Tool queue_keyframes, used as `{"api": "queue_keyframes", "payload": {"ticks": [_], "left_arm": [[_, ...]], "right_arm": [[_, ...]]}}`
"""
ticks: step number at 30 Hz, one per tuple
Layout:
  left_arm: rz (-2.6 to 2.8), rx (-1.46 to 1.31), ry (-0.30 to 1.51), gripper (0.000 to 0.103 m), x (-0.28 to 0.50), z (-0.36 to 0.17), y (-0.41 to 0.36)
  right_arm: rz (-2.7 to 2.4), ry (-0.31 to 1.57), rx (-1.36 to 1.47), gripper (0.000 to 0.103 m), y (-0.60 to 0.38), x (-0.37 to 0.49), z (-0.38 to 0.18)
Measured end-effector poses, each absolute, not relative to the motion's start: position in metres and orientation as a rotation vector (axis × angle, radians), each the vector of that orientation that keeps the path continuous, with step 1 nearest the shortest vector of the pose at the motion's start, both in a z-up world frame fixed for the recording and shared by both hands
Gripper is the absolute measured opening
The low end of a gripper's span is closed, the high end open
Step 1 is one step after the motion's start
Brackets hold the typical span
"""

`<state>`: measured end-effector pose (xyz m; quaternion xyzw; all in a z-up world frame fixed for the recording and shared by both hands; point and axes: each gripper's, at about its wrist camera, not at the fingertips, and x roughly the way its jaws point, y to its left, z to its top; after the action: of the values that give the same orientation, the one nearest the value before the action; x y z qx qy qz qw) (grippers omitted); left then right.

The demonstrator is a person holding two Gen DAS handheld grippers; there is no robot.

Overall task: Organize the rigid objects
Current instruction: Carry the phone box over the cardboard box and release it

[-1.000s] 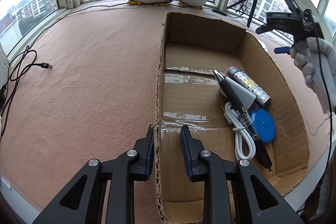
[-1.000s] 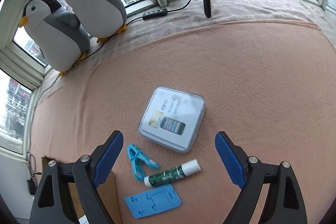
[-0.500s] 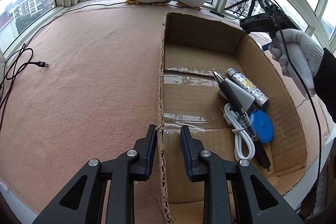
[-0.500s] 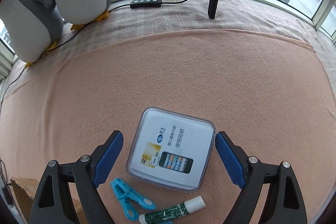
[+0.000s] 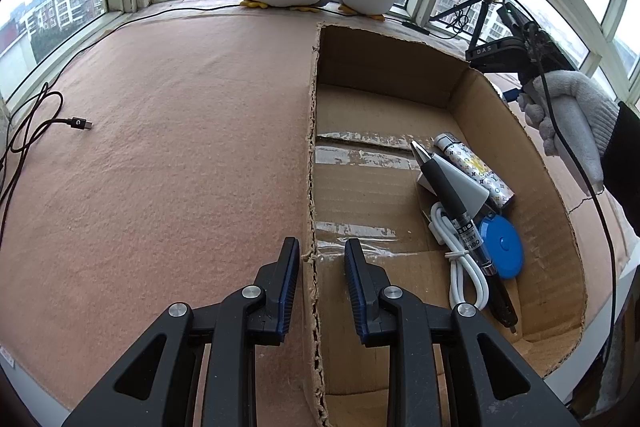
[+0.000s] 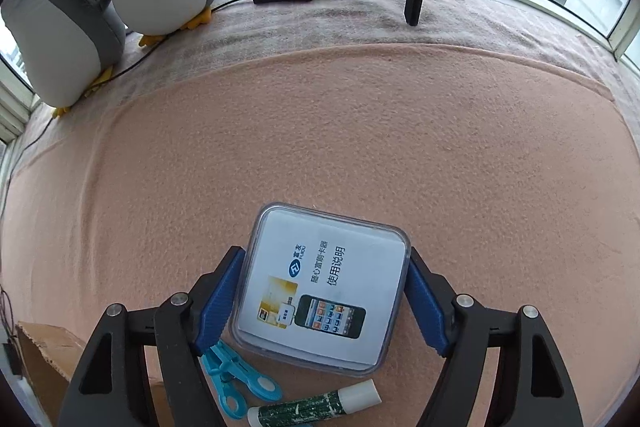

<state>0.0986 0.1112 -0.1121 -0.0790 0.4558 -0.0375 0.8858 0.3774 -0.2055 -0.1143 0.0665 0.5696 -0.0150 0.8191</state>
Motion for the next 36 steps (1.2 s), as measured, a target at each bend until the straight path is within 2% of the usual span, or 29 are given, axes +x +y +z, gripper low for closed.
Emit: {"api": "queue_keyframes", "payload": {"ticks": [8, 19, 28, 36], "left_arm": [[-0.07, -0.165, 0.95, 0.026, 0.1, -0.112, 0.111], [-0.064, -0.158, 0.95, 0.026, 0.1, -0.111, 0.108], [-0.064, -0.16, 0.949, 0.026, 0.1, -0.111, 0.108], [-0.072, -0.166, 0.946, 0.026, 0.098, -0.11, 0.111]], "right_arm": [[-0.005, 1.165, 0.203, 0.071, -0.229, 0.357, -0.099], [0.099, 1.032, 0.21, 0.071, -0.23, 0.317, -0.046], [0.334, 0.998, 0.118, 0.071, -0.155, 0.268, -0.012], [0.452, 1.057, 0.043, 0.071, -0.079, 0.254, -0.021]]}}
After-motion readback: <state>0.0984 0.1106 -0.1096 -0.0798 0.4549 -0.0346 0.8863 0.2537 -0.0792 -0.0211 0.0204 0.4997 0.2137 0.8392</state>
